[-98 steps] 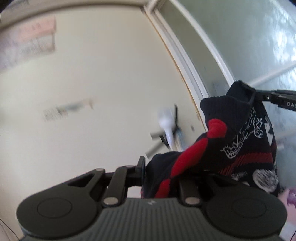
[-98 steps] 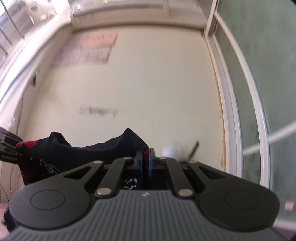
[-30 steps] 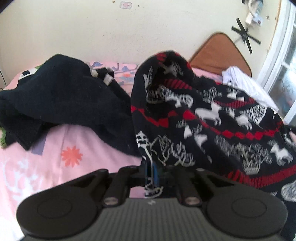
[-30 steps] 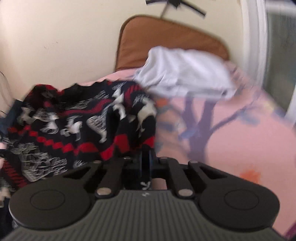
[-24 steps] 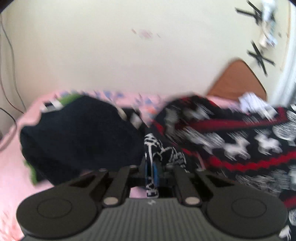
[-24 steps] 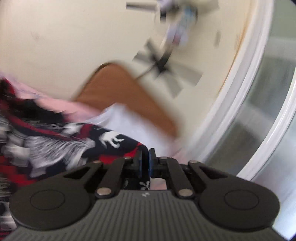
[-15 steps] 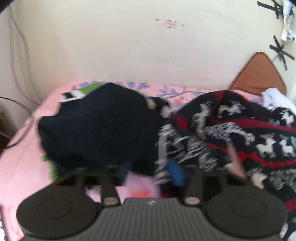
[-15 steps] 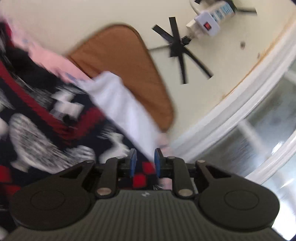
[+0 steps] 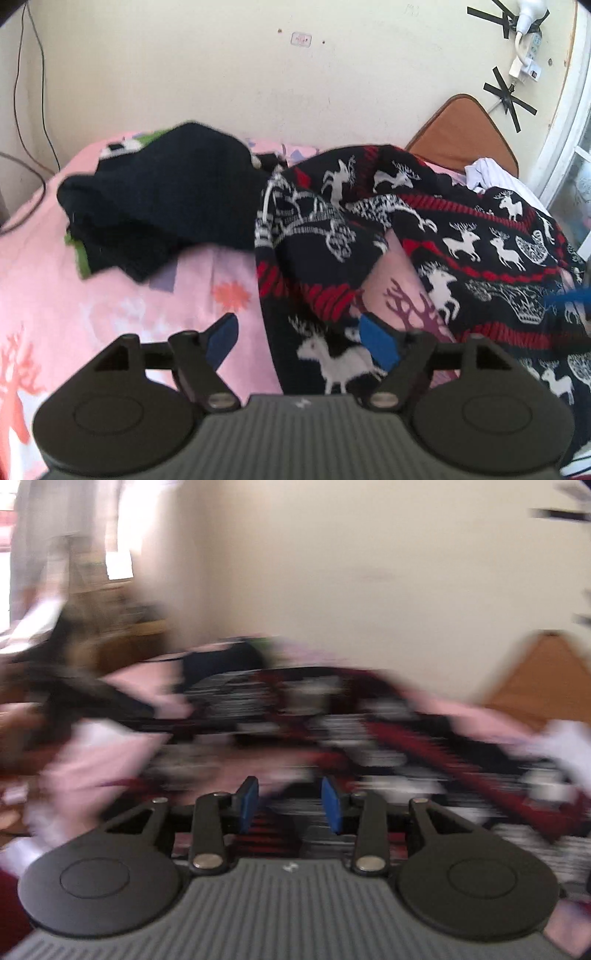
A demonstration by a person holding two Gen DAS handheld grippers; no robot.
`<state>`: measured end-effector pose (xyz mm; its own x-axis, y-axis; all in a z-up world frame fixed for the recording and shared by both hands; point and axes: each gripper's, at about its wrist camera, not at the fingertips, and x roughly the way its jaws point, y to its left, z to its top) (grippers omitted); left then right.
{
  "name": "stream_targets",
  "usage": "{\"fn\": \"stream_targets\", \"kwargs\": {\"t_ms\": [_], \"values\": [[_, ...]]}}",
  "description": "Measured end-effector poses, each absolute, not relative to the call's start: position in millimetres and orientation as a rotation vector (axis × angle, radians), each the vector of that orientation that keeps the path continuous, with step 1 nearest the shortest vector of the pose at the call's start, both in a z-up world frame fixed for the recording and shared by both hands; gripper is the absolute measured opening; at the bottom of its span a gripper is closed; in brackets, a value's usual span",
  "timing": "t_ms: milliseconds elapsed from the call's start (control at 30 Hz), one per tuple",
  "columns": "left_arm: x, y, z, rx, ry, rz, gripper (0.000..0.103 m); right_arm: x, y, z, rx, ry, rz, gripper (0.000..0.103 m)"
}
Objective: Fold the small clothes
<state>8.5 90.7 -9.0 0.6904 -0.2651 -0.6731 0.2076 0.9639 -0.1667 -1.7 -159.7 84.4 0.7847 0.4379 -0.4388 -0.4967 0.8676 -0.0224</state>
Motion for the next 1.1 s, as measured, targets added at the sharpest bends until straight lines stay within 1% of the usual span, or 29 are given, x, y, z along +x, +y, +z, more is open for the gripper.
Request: {"fn": "stream_targets", "kwargs": {"t_ms": [100, 167, 200, 267, 333, 367, 400, 467, 533, 600, 633, 667, 700, 733, 767, 800, 833, 867, 900, 1000, 1100], "values": [[10, 92, -19, -0.089, 0.792, -0.259, 0.074, -5, -129, 68, -0.141, 0.545, 0.68, 0.042], [9, 93, -24, -0.099, 0.806, -0.258, 0.073, 4, -122, 53, -0.141, 0.645, 0.678, 0.042], [9, 94, -26, -0.108, 0.81, -0.26, 0.073, 9, -125, 46, -0.155, 0.689, 0.63, 0.04], [9, 96, -29, -0.123, 0.813, -0.267, 0.073, 8, -146, 43, -0.163, 0.703, 0.546, 0.026], [9, 96, -30, -0.136, 0.811, -0.275, 0.073, 2, -164, 54, -0.157, 0.698, 0.445, 0.025], [9, 95, -31, -0.14, 0.811, -0.279, 0.073, -3, -167, 58, -0.171, 0.682, 0.411, 0.029], [10, 94, -31, -0.141, 0.81, -0.282, 0.074, -4, -166, 59, -0.186, 0.669, 0.401, 0.03], [10, 91, -31, -0.137, 0.803, -0.286, 0.072, -18, -153, 63, -0.22, 0.646, 0.446, 0.04], [11, 88, -31, -0.136, 0.801, -0.287, 0.069, -32, -132, 64, -0.271, 0.623, 0.55, 0.046], [11, 88, -33, -0.135, 0.804, -0.285, 0.059, -35, -118, 56, -0.355, 0.626, 0.609, 0.053], [12, 88, -33, -0.13, 0.802, -0.276, 0.051, -37, -113, 49, -0.399, 0.64, 0.618, 0.059], [12, 87, -33, -0.124, 0.797, -0.266, 0.04, -35, -111, 41, -0.431, 0.665, 0.619, 0.06], [12, 86, -33, -0.118, 0.796, -0.259, 0.032, -32, -111, 32, -0.445, 0.695, 0.607, 0.059], [13, 86, -33, -0.121, 0.796, -0.259, 0.014, -28, -110, 26, -0.446, 0.698, 0.599, 0.058], [13, 88, -33, -0.135, 0.797, -0.263, 0.006, -30, -114, 25, -0.44, 0.675, 0.609, 0.055], [13, 90, -32, -0.153, 0.795, -0.268, 0.006, -31, -116, 28, -0.437, 0.672, 0.603, 0.049], [13, 94, -29, -0.175, 0.785, -0.272, 0.006, -28, -117, 32, -0.421, 0.675, 0.591, 0.025], [11, 100, -22, -0.197, 0.764, -0.271, 0.006, -24, -118, 38, -0.37, 0.686, 0.588, 0.008], [8, 107, -14, -0.211, 0.736, -0.258, 0.006, -22, -121, 47, -0.309, 0.688, 0.595, 0.004], [-13, 141, 23, -0.254, 0.606, -0.198, 0.006, -13, -122, 74, -0.075, 0.665, 0.75, 0.004], [-39, 176, 52, -0.289, 0.513, -0.133, 0.006, -16, -107, 95, 0.021, 0.607, 0.97, 0.004]]}}
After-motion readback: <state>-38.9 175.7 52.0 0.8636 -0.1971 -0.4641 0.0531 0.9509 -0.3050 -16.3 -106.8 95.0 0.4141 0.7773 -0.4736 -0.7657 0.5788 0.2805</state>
